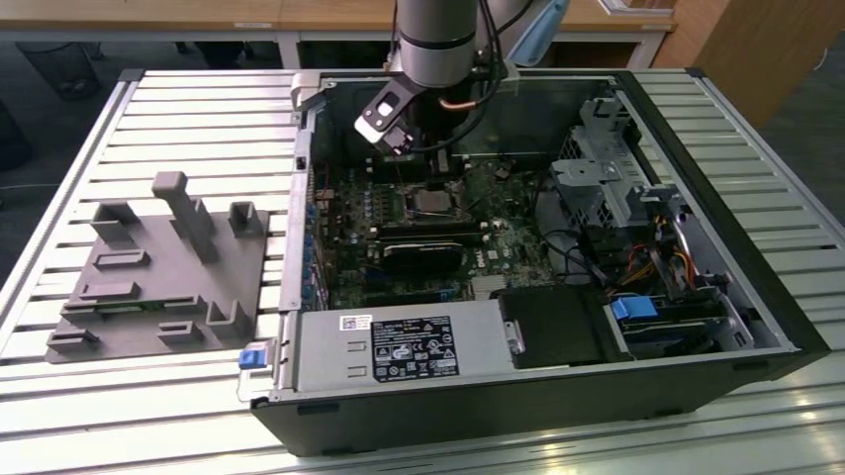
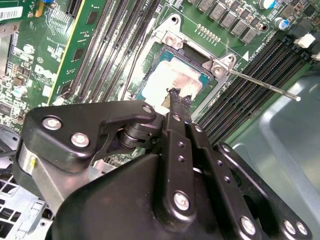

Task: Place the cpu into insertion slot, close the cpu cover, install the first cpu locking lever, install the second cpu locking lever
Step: 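Close the cpu cover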

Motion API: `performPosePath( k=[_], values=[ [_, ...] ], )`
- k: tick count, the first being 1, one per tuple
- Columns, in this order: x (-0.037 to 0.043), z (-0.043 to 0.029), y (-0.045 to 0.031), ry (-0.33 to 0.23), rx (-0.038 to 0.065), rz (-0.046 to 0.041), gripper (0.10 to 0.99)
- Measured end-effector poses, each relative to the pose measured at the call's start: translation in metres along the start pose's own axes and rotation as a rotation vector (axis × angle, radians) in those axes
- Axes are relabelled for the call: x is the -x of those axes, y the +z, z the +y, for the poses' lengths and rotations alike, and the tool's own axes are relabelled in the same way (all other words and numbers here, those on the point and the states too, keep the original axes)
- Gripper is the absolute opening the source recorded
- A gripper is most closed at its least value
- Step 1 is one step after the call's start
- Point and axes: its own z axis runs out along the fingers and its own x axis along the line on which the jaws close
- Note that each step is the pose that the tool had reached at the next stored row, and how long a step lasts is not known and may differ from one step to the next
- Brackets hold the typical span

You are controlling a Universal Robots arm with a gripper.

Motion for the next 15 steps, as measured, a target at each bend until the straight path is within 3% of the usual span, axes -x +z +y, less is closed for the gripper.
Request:
performPosePath(
  k=[15],
  values=[
    [0.0000, 0.0003, -0.0042, 0.000, 0.000, -0.0001, 0.106]
  ],
)
